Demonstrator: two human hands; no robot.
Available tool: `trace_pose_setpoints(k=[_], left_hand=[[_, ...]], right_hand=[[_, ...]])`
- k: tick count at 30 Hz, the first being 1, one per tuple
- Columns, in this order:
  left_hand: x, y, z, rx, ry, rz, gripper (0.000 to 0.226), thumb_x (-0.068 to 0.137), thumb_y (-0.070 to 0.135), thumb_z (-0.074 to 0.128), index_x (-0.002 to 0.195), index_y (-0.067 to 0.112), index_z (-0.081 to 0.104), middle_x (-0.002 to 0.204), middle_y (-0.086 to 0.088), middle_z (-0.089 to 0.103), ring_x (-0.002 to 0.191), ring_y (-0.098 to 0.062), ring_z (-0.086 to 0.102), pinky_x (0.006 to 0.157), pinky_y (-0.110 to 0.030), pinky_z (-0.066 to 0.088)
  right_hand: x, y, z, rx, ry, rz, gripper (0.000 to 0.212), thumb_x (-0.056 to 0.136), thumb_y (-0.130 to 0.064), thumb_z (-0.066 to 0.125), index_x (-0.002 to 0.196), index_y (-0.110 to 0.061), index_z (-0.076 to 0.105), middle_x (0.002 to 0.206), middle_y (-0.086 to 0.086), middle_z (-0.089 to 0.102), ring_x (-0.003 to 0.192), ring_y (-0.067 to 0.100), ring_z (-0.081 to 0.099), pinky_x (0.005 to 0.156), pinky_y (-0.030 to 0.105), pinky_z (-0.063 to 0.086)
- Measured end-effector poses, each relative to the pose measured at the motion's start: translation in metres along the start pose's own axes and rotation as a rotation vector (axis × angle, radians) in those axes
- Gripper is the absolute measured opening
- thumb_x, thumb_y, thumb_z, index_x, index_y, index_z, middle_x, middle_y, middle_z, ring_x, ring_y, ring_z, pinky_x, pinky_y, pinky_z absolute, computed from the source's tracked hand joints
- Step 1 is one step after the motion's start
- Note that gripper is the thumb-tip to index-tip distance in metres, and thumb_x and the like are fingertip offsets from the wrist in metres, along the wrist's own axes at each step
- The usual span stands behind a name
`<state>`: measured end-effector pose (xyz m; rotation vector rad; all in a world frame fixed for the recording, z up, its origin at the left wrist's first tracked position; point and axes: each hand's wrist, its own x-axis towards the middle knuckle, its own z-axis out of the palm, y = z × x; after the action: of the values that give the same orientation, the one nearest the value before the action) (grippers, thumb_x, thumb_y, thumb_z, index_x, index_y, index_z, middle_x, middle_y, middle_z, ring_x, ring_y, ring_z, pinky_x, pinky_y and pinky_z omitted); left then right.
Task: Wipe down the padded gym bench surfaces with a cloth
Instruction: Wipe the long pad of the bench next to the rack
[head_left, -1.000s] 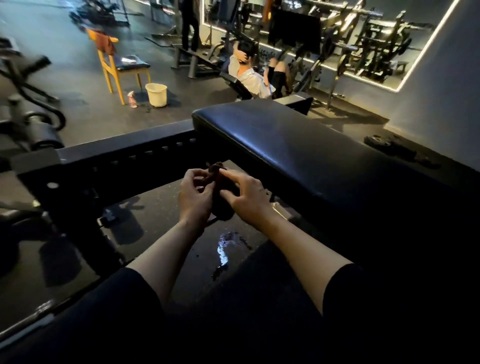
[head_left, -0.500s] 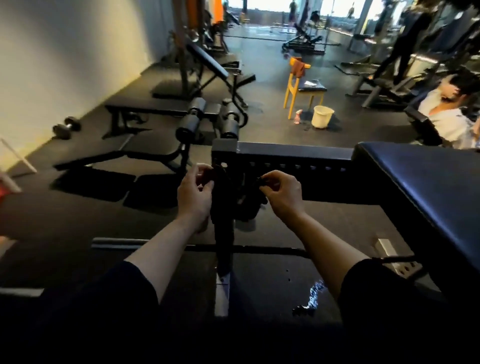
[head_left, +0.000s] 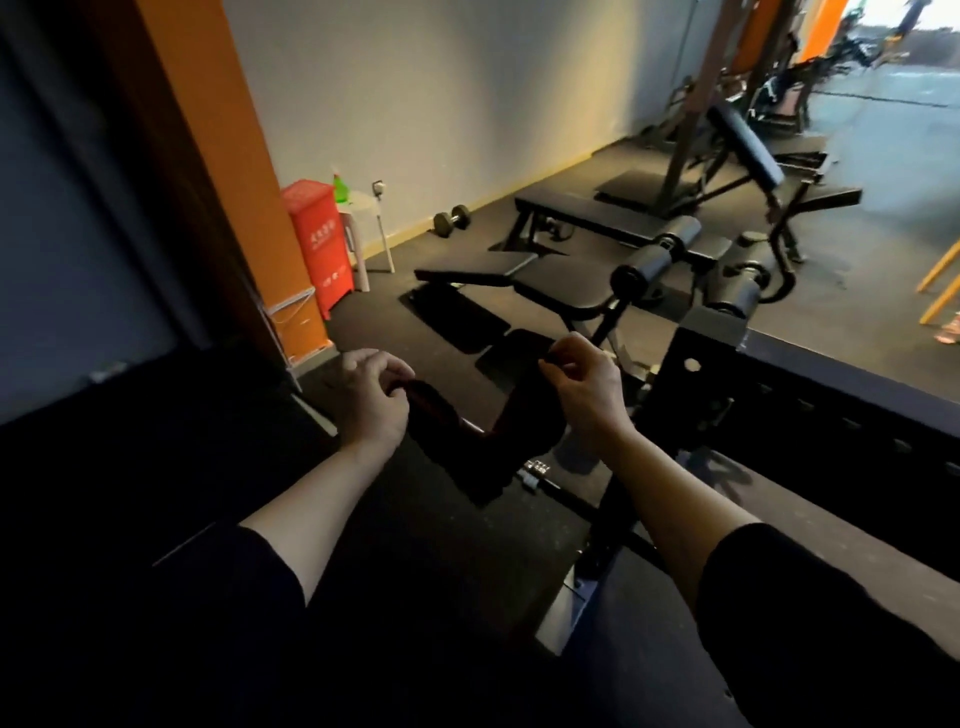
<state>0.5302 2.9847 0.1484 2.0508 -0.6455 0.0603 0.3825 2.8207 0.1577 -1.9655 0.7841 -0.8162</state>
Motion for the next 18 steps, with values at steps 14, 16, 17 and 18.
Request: trace_pose_setpoints(k=[14,16,17,18], left_hand=[[0.165,-0.064,0.002,-0.114,-0.380,0.212,0.013,0.088,0.011,0.063,0.099,0.017,0.066,0.095,0.003,0.066,0.094,-0.009,0.062,0.082,-0.027,0.053],[0.193,-0.070,0.002,-0.135,-0.356,0.200,0.007,0.089,0.014,0.062,0.095,0.018,0.062,0.093,0.005,0.064,0.092,-0.009,0.061,0.074,-0.021,0.051],[0.206,-0.072,0.001,-0.150,-0.338,0.189,0.006,0.090,0.015,0.061,0.095,0.018,0.060,0.090,0.008,0.061,0.090,-0.008,0.060,0.071,-0.018,0.047],[0.219,-0.074,0.000,-0.172,-0.315,0.164,0.006,0.091,0.016,0.060,0.096,0.018,0.058,0.087,0.011,0.057,0.087,-0.005,0.057,0.070,-0.016,0.044]], right_hand=[[0.121,-0.057,0.168,-0.134,-0.293,-0.229,0.013,0.086,-0.021,0.069,0.095,-0.013,0.066,0.093,-0.003,0.064,0.085,0.003,0.060,0.066,0.011,0.045],[0.145,-0.062,0.180,-0.095,-0.330,-0.165,0.014,0.086,-0.019,0.068,0.098,-0.013,0.066,0.098,0.000,0.065,0.090,0.009,0.063,0.072,0.018,0.052],[0.157,-0.063,0.187,-0.047,-0.353,-0.123,0.015,0.085,-0.017,0.068,0.099,-0.012,0.066,0.099,0.002,0.065,0.091,0.011,0.064,0.075,0.023,0.055],[0.168,-0.062,0.193,-0.018,-0.374,-0.088,0.015,0.085,-0.014,0.068,0.099,-0.012,0.067,0.100,0.003,0.066,0.092,0.012,0.065,0.077,0.026,0.057]])
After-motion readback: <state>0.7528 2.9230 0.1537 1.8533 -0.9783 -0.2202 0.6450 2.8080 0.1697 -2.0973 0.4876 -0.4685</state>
